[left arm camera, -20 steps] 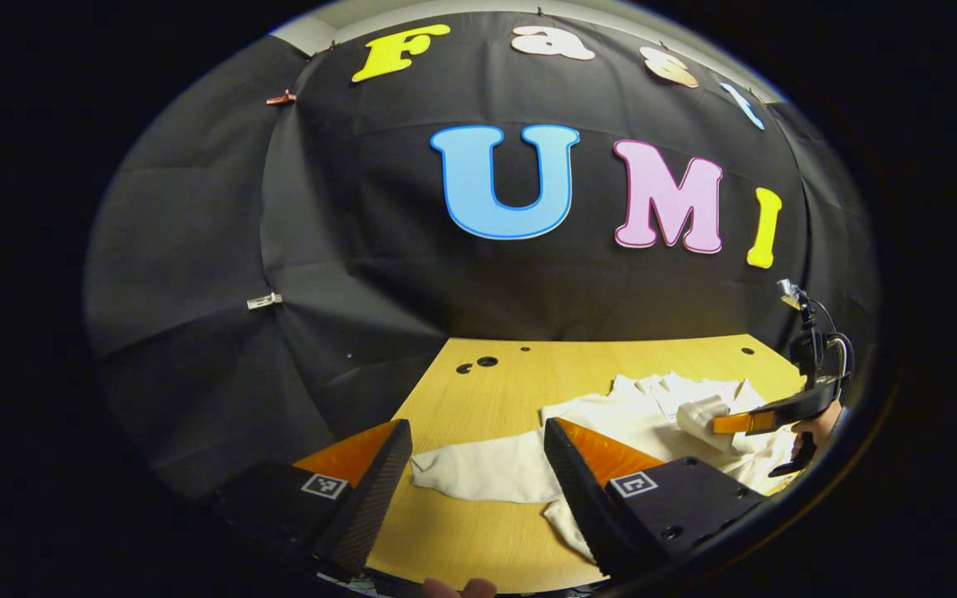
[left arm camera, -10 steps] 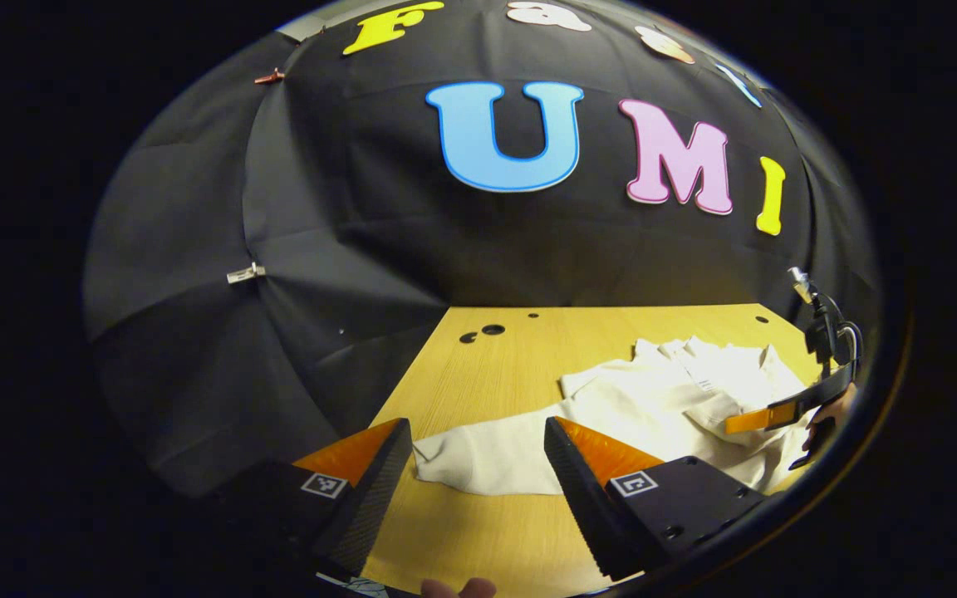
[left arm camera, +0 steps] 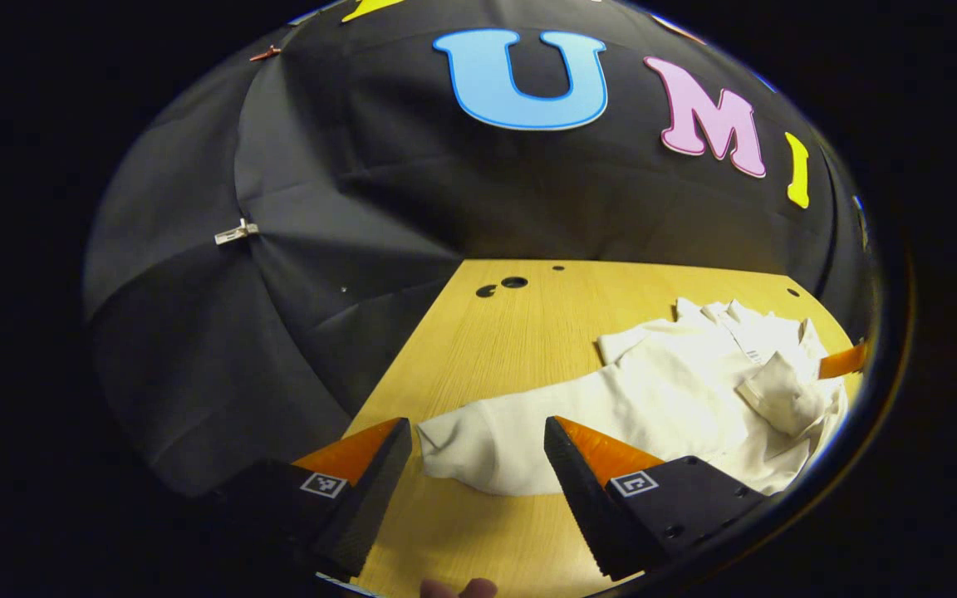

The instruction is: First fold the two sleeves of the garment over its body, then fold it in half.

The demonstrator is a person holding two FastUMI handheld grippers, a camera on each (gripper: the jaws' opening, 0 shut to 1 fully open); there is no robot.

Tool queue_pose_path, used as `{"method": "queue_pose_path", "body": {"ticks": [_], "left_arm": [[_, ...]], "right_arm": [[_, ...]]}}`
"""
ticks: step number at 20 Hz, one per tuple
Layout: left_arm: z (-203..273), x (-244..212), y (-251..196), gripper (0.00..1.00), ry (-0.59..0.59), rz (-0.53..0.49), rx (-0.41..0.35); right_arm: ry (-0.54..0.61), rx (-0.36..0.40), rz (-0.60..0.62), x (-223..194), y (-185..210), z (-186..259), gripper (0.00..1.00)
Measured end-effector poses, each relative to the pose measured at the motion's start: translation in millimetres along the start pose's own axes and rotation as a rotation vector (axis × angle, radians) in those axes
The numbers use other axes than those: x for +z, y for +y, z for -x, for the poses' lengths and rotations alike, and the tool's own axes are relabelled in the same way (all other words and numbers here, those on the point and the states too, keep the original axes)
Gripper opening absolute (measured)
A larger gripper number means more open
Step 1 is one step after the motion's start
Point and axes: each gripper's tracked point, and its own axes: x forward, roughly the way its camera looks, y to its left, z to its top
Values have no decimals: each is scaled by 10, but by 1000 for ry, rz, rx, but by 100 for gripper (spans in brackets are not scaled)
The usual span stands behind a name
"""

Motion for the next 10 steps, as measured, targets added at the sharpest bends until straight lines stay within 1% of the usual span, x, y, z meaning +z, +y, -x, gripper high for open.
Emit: {"method": "queue_pose_path", "body": {"ticks": [3, 7, 10], "left_arm": [[-229, -183, 75, 99, 67, -24, 37], [-409, -360, 200, 99, 142, -5, 88], [-511, -475, 203, 99, 189, -8, 90]], "right_arm": [[-40, -3, 22, 156, -97, 353, 56], [-68, -27, 47, 202, -270, 808, 56], [-75, -58, 32, 144, -409, 1053, 55]]}}
